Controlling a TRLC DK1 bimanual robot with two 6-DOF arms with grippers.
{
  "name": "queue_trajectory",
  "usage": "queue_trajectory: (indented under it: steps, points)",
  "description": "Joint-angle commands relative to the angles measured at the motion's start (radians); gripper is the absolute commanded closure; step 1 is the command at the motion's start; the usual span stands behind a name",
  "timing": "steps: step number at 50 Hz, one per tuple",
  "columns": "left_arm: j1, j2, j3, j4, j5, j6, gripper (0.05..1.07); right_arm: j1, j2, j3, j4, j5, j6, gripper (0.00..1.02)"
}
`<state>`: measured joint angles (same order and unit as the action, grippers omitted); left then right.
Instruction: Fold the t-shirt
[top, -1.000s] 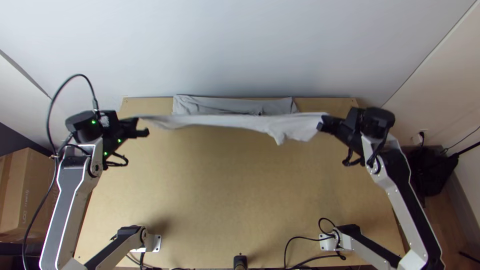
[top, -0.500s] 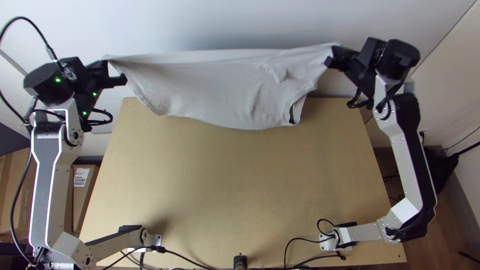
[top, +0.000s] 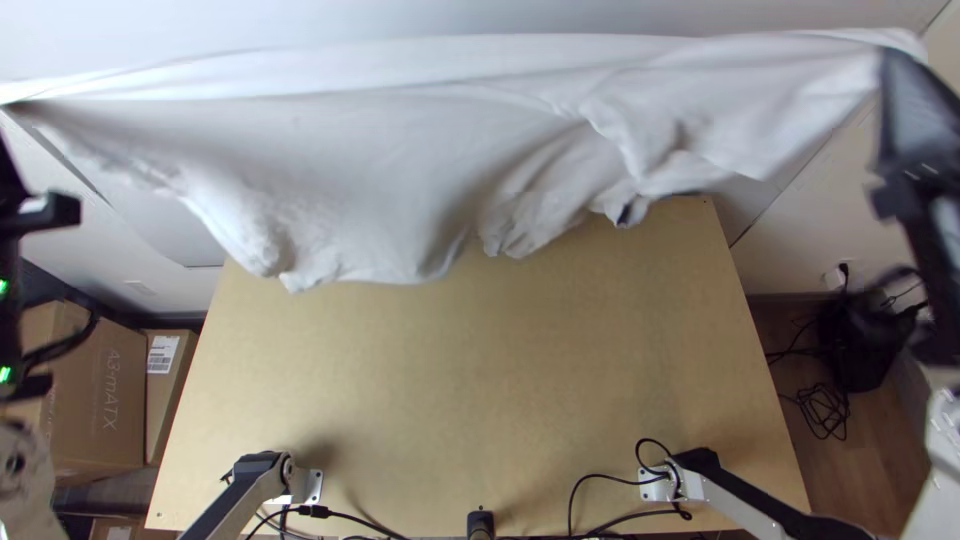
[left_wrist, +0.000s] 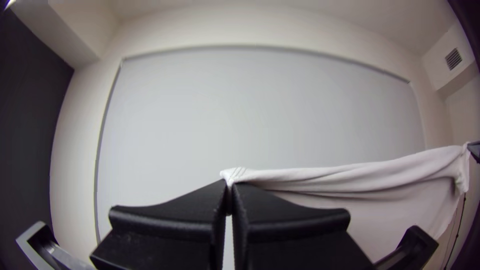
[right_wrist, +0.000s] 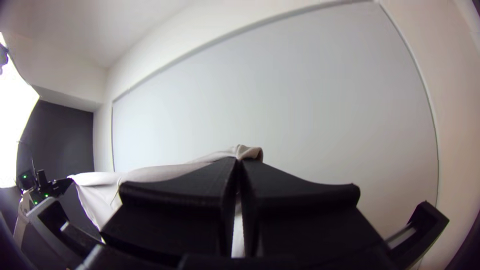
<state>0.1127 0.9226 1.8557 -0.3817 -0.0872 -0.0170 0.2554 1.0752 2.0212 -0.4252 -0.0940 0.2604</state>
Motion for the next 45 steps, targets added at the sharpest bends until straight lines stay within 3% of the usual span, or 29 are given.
queue_trajectory:
  steps: [1,16,23,30,45]
  points:
    - [0.019,-0.107,0.016,0.021,-0.039,0.019,1.05,-0.005,-0.101,0.03,-0.007,0.037,0.03,1.0]
    - [-0.015,-0.277,0.01,-0.036,-0.037,0.015,1.05,-0.039,-0.235,0.033,-0.095,-0.006,0.077,1.0]
    - [-0.039,-0.294,-0.168,-0.071,-0.037,-0.009,1.05,-0.058,-0.235,-0.078,-0.106,-0.016,0.105,1.0]
    - [-0.042,-0.41,-0.576,0.023,-0.036,-0.006,1.05,-0.05,-0.293,-0.395,-0.047,-0.016,0.119,1.0]
    - [-0.054,-0.421,-1.291,0.181,0.043,-0.074,1.05,-0.016,-0.389,-1.267,0.266,-0.018,0.143,1.0]
